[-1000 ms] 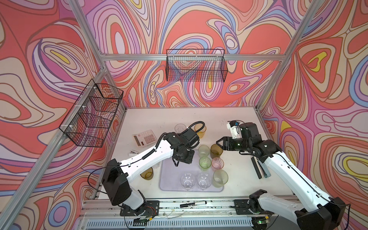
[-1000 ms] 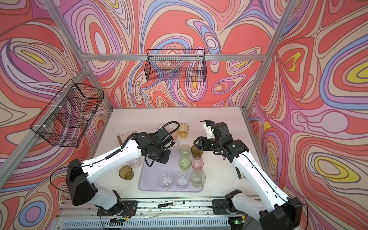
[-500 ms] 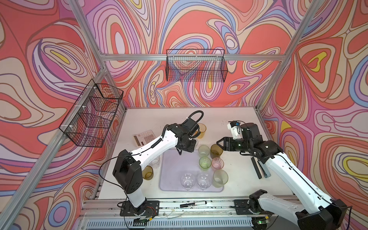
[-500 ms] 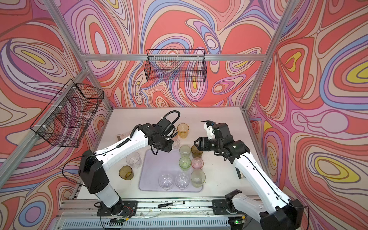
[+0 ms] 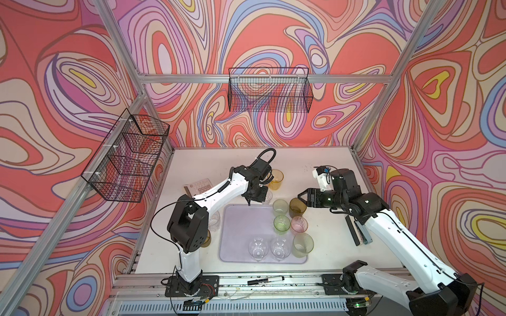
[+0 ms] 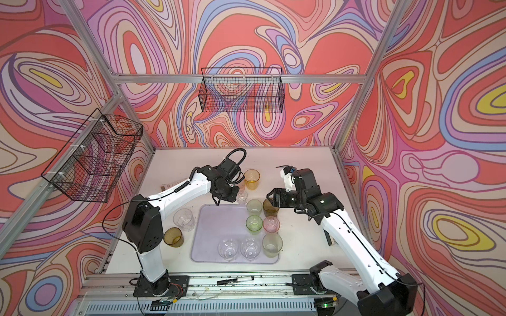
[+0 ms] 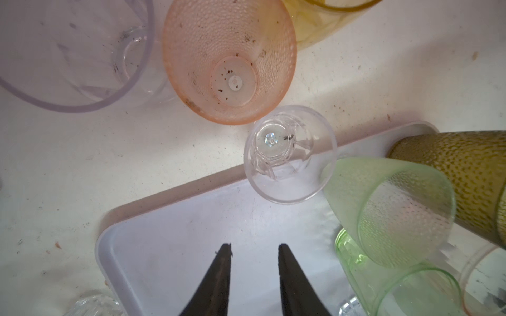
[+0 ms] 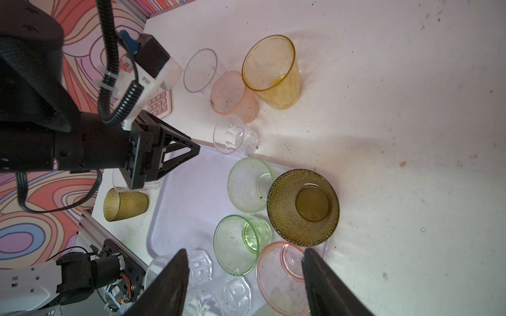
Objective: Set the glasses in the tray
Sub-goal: 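Raise the left gripper and move it to the small clear glass by the pink glass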
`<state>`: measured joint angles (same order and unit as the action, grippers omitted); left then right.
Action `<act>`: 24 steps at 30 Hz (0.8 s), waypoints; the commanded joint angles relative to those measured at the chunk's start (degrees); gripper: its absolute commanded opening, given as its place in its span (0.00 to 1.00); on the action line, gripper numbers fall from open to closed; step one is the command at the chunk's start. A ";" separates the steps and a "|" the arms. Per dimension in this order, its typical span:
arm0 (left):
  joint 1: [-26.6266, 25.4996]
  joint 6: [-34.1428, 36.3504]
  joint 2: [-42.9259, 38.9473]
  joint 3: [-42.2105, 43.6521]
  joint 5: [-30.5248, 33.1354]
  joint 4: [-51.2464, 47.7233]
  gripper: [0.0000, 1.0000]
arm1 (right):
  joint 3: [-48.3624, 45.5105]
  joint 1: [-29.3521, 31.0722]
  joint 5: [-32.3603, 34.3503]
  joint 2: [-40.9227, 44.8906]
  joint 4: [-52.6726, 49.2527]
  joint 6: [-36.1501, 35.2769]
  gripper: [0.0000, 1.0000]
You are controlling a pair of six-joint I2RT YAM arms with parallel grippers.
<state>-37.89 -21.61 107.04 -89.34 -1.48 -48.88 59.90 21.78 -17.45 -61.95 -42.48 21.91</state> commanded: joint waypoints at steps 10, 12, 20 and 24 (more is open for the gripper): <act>1.16 -0.32 2.91 -2.76 -0.16 3.24 0.35 | 1.54 -0.17 0.23 -0.58 -0.90 -0.21 0.68; 1.28 -0.45 3.43 -3.16 -0.37 3.49 0.33 | 1.78 -0.16 0.14 -0.70 -0.97 -0.32 0.68; 1.77 -0.89 5.45 -4.14 -0.54 4.28 0.30 | 2.24 -0.20 0.31 -1.30 -1.06 -1.03 0.69; 1.94 -1.15 6.15 -4.26 -0.25 4.85 0.29 | 2.42 -0.18 0.14 -1.72 -1.05 -1.31 0.69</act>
<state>-36.53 -22.13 111.96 -92.01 -1.72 -45.08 60.86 21.78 -17.45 -63.22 -43.31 21.52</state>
